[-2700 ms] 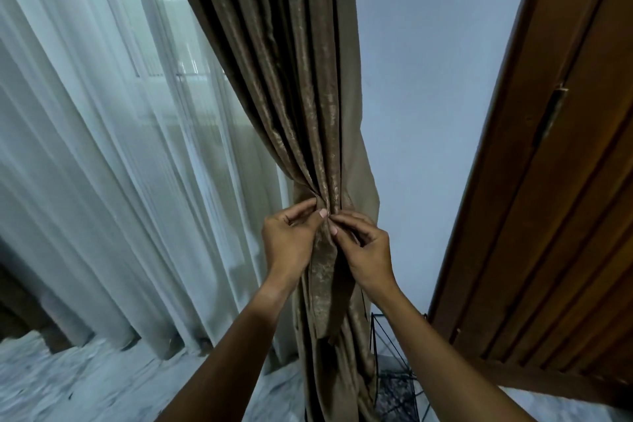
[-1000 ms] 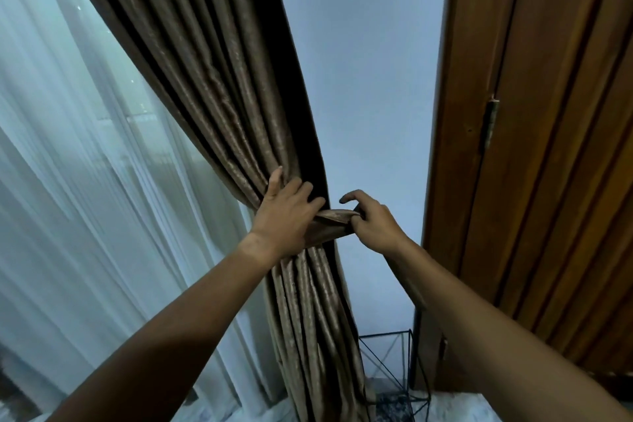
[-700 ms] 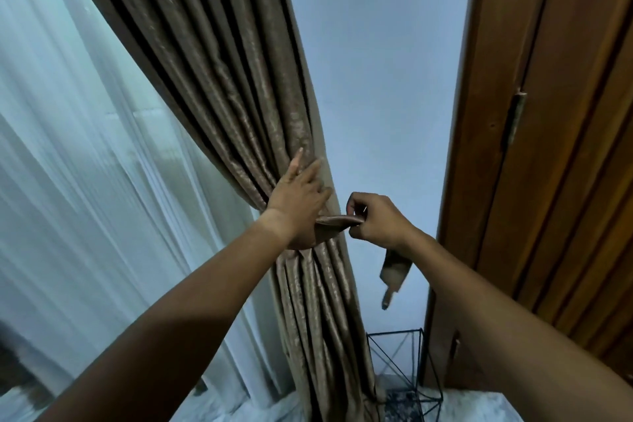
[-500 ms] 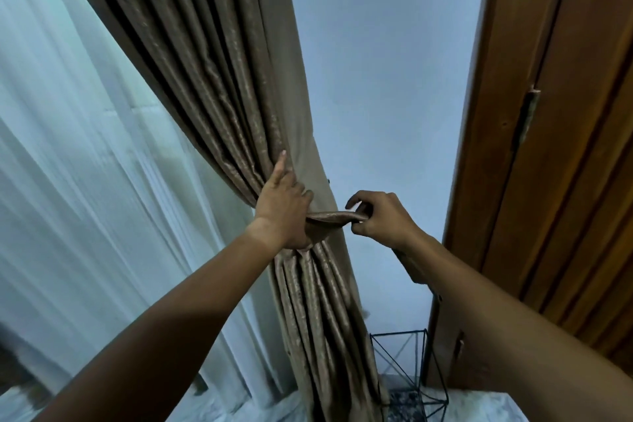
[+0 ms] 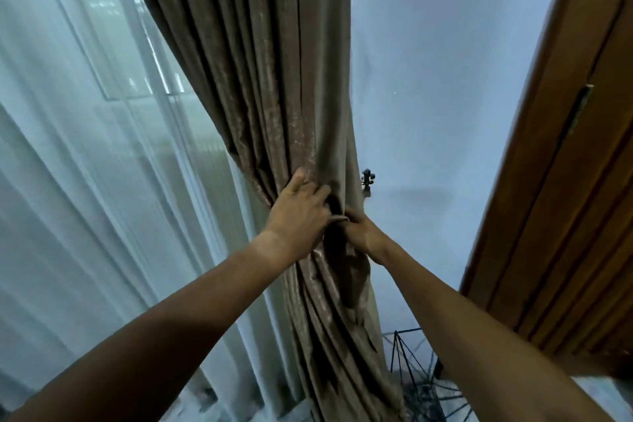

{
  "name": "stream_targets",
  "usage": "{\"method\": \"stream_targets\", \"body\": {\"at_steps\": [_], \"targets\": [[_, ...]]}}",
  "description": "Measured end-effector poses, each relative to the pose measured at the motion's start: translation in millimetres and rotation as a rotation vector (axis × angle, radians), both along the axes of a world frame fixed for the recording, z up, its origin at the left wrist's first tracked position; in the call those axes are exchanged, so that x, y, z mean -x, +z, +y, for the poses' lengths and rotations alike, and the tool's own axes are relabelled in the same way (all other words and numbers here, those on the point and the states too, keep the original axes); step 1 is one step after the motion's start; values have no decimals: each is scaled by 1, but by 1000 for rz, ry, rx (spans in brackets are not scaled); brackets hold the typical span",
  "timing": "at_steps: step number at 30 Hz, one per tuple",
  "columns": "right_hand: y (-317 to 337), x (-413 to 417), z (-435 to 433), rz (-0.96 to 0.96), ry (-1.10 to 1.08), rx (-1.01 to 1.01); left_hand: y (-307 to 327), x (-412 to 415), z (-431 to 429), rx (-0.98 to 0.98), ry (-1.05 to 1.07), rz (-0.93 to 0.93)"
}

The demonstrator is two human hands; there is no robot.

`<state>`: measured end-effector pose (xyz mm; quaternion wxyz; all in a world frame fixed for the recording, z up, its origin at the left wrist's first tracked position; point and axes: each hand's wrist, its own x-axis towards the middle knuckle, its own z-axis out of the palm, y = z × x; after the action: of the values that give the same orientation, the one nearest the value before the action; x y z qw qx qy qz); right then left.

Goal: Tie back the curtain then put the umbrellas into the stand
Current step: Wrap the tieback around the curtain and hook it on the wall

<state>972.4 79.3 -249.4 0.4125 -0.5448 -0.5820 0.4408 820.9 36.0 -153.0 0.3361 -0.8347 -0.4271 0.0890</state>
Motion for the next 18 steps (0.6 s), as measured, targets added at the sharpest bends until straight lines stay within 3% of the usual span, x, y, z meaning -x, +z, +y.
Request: {"method": "stream_targets", "body": {"at_steps": [4, 11, 13, 16, 18], "targets": [[10, -3, 1, -20, 17, 53, 9, 0, 12, 20, -23, -5], [4, -32, -13, 57, 85, 116, 11, -33, 6, 12, 98, 147], [3, -42, -20, 20, 119, 71, 11, -43, 0, -5, 89, 147], [-1, -56, -23, 78, 16, -18, 13, -56, 0, 5, 107, 155], [-8, -65, -23, -5, -97, -104, 10, -67, 5, 5, 132, 175]]}}
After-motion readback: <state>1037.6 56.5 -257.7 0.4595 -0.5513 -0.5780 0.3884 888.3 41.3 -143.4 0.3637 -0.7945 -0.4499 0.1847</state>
